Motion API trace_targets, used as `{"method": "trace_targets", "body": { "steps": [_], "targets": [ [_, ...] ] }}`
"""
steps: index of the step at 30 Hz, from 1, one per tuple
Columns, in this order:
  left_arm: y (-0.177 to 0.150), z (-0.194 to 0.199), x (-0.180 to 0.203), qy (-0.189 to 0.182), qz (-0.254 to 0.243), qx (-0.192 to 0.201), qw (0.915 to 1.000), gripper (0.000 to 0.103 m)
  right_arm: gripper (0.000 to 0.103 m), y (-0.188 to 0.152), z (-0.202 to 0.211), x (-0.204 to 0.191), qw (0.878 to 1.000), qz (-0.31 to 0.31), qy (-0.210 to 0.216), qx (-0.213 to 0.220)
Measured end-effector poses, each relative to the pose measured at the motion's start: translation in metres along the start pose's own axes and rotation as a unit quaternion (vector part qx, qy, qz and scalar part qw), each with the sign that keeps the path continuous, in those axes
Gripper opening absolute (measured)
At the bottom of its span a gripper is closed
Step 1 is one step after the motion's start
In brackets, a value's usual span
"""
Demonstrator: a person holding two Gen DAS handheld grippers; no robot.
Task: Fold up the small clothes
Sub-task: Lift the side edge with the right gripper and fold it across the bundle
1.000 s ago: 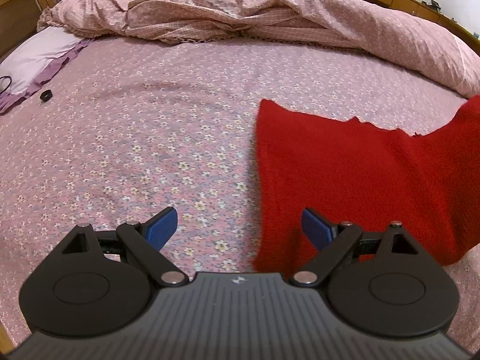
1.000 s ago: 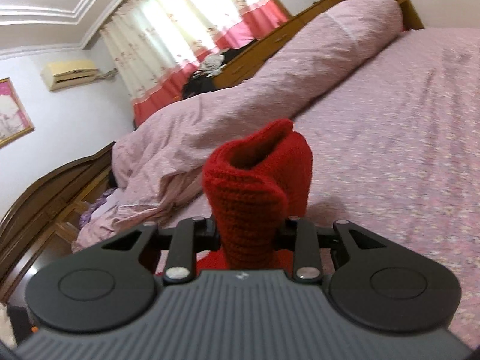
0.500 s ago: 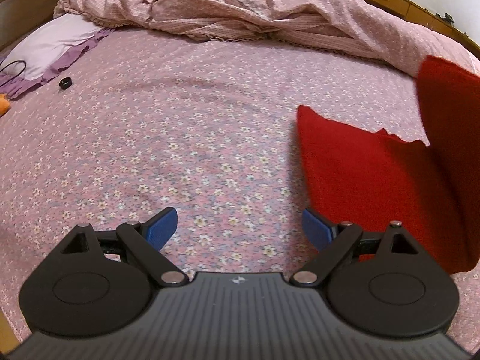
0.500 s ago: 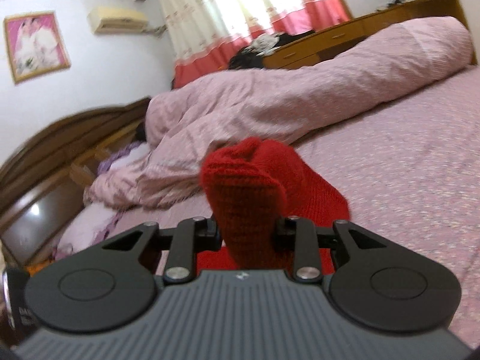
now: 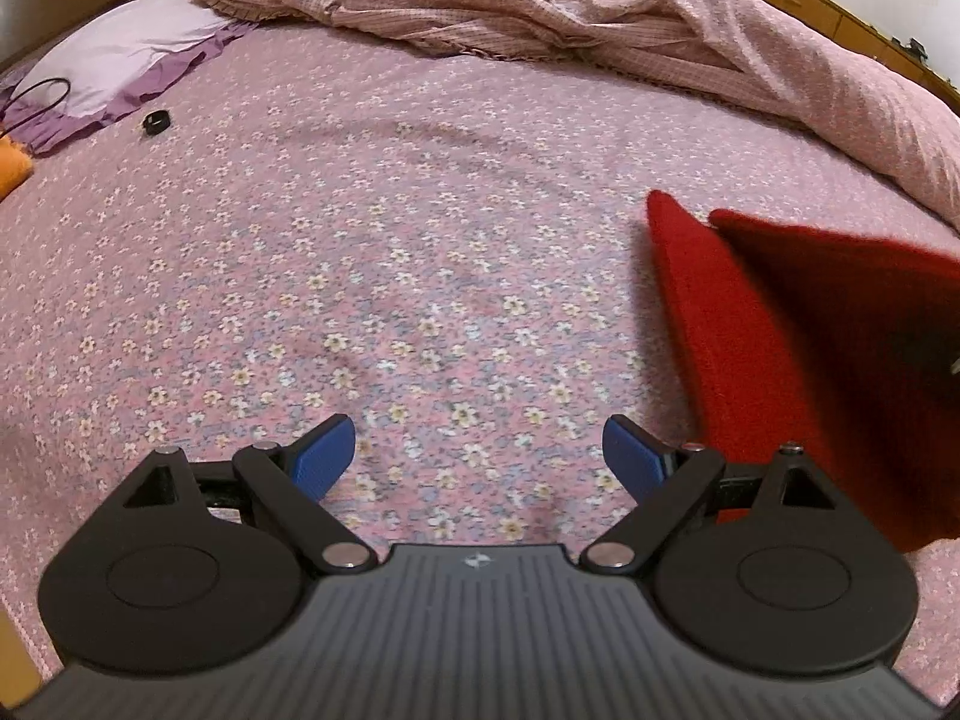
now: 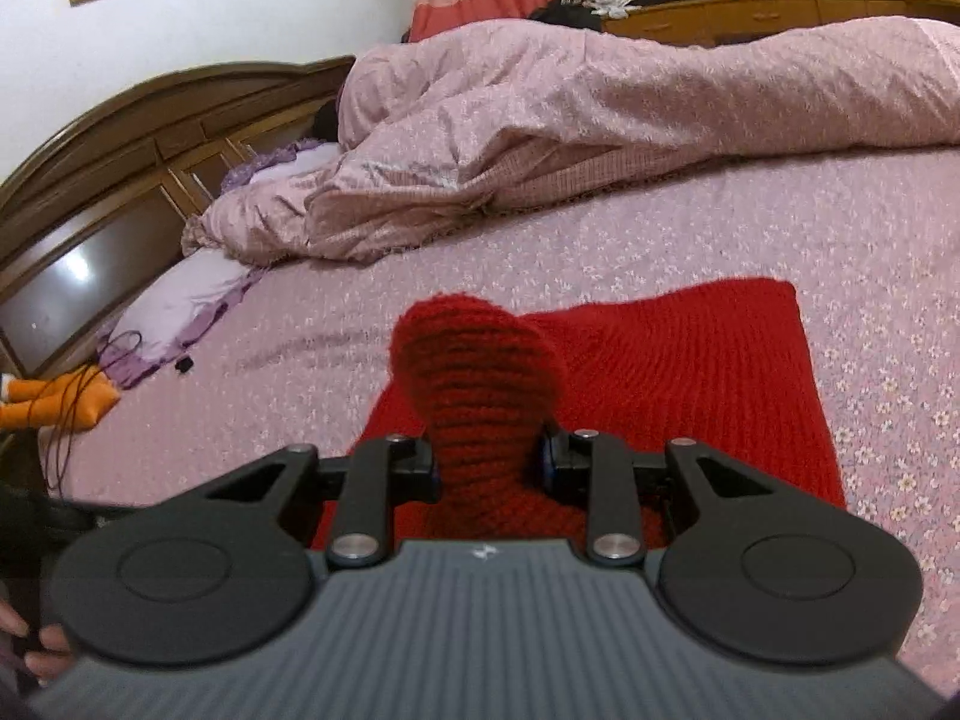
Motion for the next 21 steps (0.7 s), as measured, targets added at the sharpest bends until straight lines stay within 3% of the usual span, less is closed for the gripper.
{"method": "trace_targets", "body": {
  "steps": [6, 10, 14, 18, 21],
  "targets": [
    [-0.001, -0.003, -0.018, 0.003, 0.019, -0.004, 0.9998, 0.092, 0.031, 0.032, 0.008, -0.032, 0.998, 0.036, 0.016, 0.056],
    [-0.001, -0.002, -0.028, 0.007, 0.025, -0.003, 0.9997, 0.092, 0.031, 0.017, -0.014, -0.057, 0.996, 0.08, 0.022, 0.021],
    [-0.003, 0.002, -0.036, 0.011, 0.025, 0.0, 0.9996, 0.092, 0.033, -0.02, -0.038, -0.059, 0.996, 0.074, 0.025, -0.033],
    [-0.003, 0.006, -0.042, 0.015, 0.027, 0.003, 0.9995, 0.092, 0.037, -0.03, -0.035, -0.066, 0.995, 0.091, 0.026, -0.043],
    [0.001, 0.012, -0.042, 0.008, 0.036, 0.006, 0.9993, 0.092, 0.048, -0.028, -0.027, -0.067, 0.996, 0.063, 0.044, -0.043]
  ]
}}
Point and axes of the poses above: each gripper's, at about its wrist camera, not at the fingertips, and z roughly against the way its jaws point, x to its right, y to its top, the point moved 10 cm from there along -z, roughly the way its jaws point, and after that the axes turned 14 degrees about y, right-handed, at the moved point
